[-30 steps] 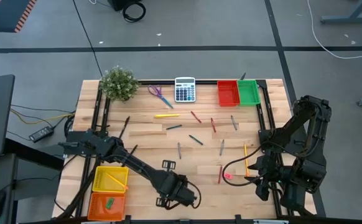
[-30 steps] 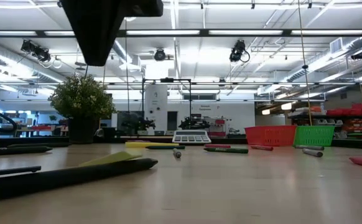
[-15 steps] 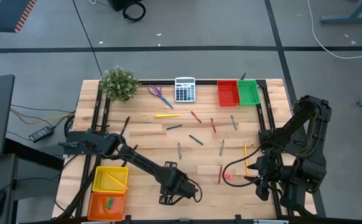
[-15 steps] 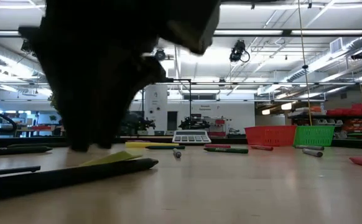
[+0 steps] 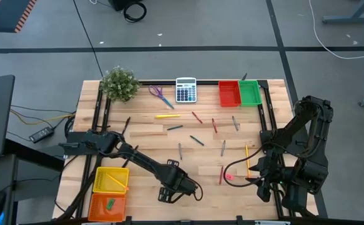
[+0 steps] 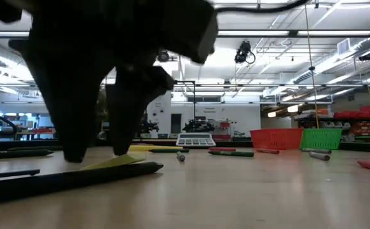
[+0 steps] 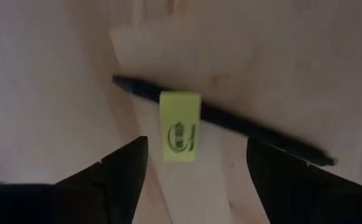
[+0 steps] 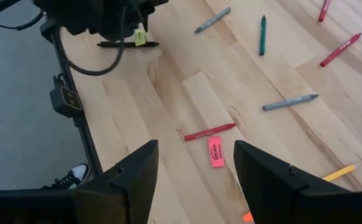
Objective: Sort crayons/erasers/pens/pencils in bins
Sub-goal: Put the yellow eraser into the orange bin
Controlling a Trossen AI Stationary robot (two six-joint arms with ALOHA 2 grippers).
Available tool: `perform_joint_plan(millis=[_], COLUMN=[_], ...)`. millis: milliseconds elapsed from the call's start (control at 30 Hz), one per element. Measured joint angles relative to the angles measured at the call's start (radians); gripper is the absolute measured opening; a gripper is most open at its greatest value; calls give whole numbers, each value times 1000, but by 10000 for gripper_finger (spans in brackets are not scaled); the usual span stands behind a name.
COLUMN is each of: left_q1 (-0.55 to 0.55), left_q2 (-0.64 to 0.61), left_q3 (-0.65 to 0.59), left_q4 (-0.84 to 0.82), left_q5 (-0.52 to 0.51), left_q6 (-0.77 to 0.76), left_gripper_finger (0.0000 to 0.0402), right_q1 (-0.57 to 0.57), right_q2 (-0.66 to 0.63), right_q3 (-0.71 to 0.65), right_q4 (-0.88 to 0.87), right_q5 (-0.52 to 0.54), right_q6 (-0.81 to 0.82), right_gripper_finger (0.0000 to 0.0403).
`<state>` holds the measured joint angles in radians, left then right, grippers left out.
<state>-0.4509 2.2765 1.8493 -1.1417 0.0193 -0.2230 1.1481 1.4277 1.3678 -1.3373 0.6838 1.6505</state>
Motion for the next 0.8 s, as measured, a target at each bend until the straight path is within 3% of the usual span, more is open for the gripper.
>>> perform_joint_plan(millis=[800], left_q1=[57], left_q2=[-10], left_q3=[-87], left_q4=[119], left_q5=[63], left_q6=[51], left_gripper_finger=[169], right_q1=[0], right_q2=[0], right_q3=[0], right_q4=[0], right_q5=[0], right_q6=[24], right_gripper_finger=[216])
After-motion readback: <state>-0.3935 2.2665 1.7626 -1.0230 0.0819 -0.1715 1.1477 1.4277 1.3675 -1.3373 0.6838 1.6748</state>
